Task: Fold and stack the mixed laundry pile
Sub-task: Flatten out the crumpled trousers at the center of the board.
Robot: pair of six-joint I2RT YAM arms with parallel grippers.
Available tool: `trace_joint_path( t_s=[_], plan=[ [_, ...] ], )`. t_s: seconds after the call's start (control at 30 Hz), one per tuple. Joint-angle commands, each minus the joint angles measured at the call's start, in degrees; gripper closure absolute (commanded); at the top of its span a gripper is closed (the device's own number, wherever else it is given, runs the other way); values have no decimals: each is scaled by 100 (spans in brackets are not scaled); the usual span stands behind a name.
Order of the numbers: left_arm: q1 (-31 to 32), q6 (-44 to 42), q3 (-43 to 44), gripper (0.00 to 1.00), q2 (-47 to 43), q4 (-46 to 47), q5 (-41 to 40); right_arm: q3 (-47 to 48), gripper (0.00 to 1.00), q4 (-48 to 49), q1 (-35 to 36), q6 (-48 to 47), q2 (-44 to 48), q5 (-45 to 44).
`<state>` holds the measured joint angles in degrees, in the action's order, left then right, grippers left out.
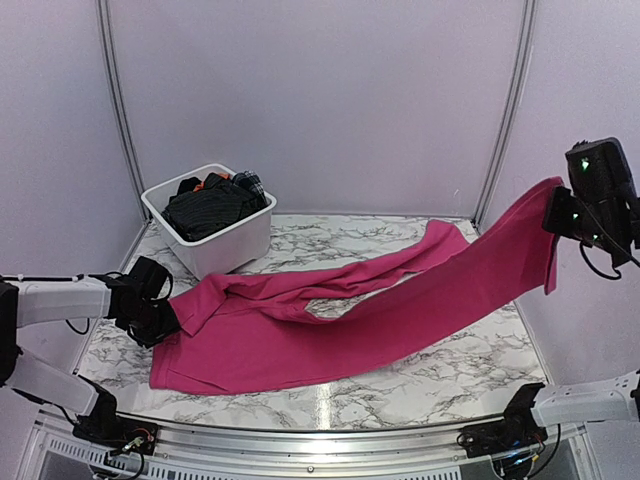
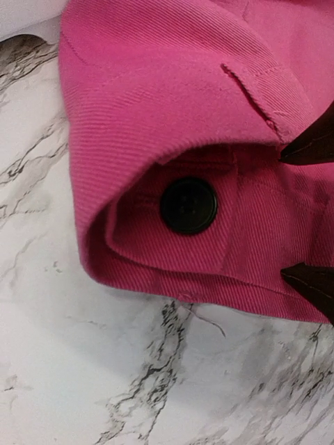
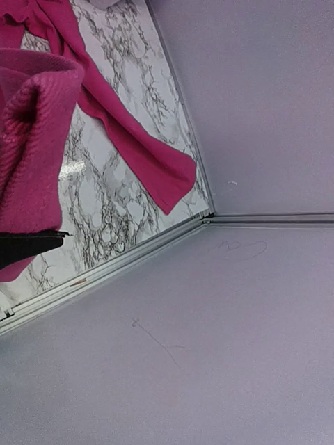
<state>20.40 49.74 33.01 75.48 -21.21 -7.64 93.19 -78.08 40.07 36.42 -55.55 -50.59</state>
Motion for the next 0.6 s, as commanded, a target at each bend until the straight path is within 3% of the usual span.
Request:
trace_joint_path(
  t_s=[0.0, 0.17, 0.57],
  plan=[
    [-541, -367, -408, 49, 104, -403, 8, -68, 100, -53, -643, -682, -394, 247],
    [-1001, -677, -387, 50, 11, -483, 51, -745, 100, 258, -1420, -1036, -638, 287],
    [-1682, -763, -245, 52, -311, -803, -45, -2513, 100, 1914, -4301, -2192, -1053, 1906]
  ],
)
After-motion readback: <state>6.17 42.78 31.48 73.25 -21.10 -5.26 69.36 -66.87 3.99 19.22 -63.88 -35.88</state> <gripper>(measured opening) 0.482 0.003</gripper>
